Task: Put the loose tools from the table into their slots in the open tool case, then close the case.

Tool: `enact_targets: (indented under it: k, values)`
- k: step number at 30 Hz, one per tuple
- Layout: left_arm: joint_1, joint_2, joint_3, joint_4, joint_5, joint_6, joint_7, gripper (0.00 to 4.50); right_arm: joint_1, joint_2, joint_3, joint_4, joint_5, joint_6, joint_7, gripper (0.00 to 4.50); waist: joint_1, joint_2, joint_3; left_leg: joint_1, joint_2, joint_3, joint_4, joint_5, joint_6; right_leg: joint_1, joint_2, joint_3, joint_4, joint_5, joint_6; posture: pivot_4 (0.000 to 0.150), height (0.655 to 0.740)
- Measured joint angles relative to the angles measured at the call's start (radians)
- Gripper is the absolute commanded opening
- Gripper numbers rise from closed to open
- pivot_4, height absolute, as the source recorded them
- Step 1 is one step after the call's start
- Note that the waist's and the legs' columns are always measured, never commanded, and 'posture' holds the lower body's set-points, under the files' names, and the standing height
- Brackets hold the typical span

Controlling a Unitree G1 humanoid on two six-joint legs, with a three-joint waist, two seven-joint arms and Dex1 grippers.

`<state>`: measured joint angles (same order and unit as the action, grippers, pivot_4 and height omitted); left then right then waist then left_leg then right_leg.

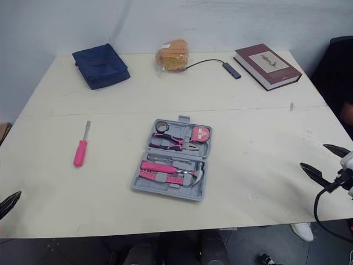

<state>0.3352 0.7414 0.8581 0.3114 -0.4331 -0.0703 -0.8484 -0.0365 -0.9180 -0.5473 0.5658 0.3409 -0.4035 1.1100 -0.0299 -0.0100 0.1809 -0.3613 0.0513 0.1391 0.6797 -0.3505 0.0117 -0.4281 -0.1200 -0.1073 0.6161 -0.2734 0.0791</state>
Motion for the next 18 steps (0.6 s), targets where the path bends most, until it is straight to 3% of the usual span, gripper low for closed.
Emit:
enact_targets:
  k: [5,10,15,18]
  values:
    - [-0.036,-0.015,-0.033,-0.083,-0.016,0.049,0.042,4.50,0.021,0.034,0.001,-0.032,0.022,-0.022,-0.002,4.43,0.001,0.000,0.000,0.004,0.002,0.004,0.000,0.000,-0.002,0.001,0.002,0.003,0.002,0.000,0.000,0.150,0.7400]
    - [-0.150,-0.011,-0.174,-0.270,-0.042,0.249,0.111,4.50,0.012,0.152,0.086,-0.344,0.130,0.105,-0.026,4.43,0.003,0.001,-0.001,0.006,0.002,0.005,0.000,0.001,-0.006,0.001,0.003,0.006,0.006,0.000,-0.001,0.150,0.7400]
    - [-0.276,-0.023,-0.223,-0.422,-0.140,0.627,0.327,4.50,-0.040,0.244,0.142,-0.526,0.178,0.145,-0.071,4.43,0.002,0.000,-0.001,0.006,0.003,0.006,0.000,0.001,-0.005,0.001,0.004,0.005,0.006,0.000,-0.001,0.150,0.7400]
    - [-0.303,-0.023,-0.276,-0.494,-0.151,0.738,0.387,4.50,-0.074,0.287,0.220,-0.577,0.170,0.145,-0.086,4.43,0.000,0.000,-0.001,0.006,0.003,0.007,-0.001,0.001,-0.006,0.000,0.005,0.006,0.006,0.000,-0.001,0.150,0.7400]
